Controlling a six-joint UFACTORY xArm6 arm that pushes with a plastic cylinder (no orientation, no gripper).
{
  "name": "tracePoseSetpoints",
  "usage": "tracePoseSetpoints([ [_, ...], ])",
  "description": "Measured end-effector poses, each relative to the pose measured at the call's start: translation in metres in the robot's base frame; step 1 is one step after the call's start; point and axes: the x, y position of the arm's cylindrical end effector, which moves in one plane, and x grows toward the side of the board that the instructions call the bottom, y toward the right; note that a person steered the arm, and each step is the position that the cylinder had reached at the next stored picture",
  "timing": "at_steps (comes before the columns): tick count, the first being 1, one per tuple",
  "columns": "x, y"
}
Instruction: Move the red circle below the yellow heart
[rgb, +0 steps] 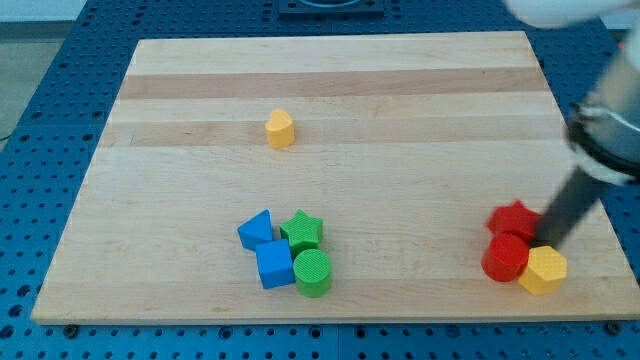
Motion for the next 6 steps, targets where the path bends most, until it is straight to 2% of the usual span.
tracePoseSetpoints([
  [1, -0.008, -0.012],
  [2, 0.0, 0.044],
  [3, 0.046, 0.07],
  [4, 0.076, 0.044],
  [5, 0.067, -0.004],
  [6, 0.022, -0.042],
])
